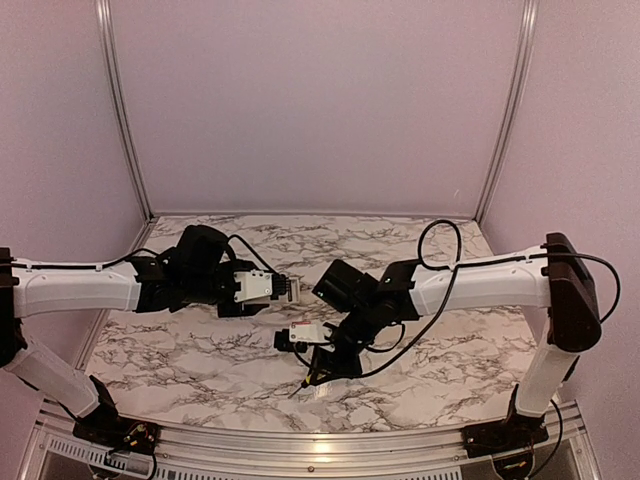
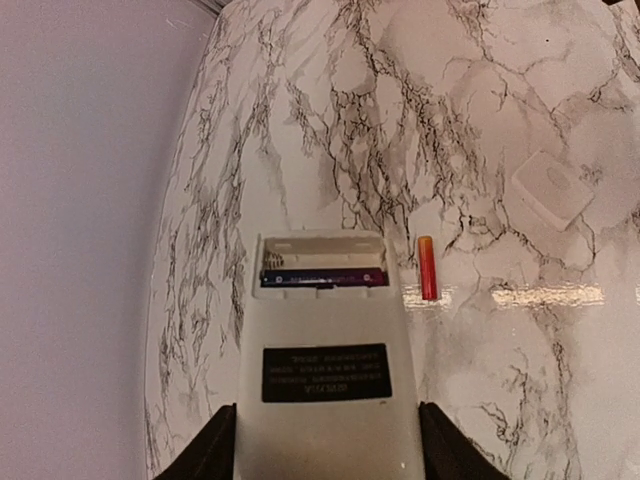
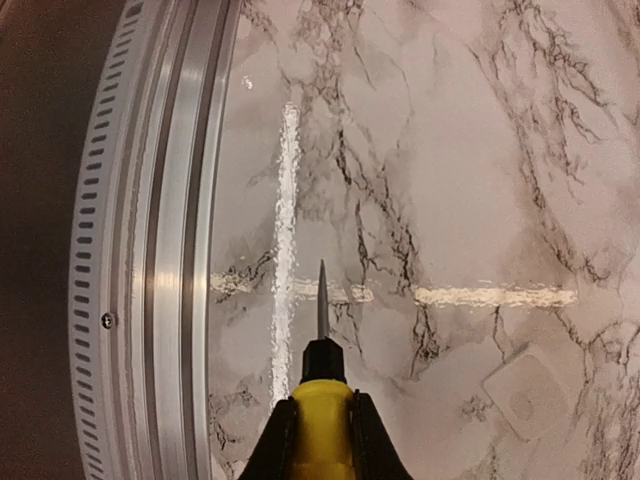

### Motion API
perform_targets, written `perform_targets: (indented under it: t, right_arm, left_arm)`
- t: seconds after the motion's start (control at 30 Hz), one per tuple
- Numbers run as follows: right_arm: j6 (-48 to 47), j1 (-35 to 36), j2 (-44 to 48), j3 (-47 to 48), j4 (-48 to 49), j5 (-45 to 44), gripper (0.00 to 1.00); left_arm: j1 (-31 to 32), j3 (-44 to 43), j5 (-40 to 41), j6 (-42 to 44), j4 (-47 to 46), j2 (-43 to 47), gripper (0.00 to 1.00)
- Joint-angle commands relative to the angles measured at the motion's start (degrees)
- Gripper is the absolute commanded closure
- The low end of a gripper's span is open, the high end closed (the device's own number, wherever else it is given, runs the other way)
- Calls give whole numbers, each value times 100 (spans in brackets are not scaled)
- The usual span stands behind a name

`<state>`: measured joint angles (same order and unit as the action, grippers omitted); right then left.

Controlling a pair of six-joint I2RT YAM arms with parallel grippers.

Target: Unload the batteries from the remote control

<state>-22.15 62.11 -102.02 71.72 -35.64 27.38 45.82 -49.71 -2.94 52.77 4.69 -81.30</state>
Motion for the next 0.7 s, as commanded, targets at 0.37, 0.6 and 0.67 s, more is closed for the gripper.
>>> perform_targets:
  t: [0.37,0.6,0.67]
  right_arm:
    - [856,-707,1255,-151,304,-828,100]
    - [1383,-1168,923,259,628,-1446,100]
    - [1451,-1284,694,505,620,-1452,100]
  left_arm:
    - [-30,885,25,-1053,-362,1130,100]
    - [-30,1258,118,-1501,-192,1830,100]
    - [-30,1286,44,-1542,-62,1994,100]
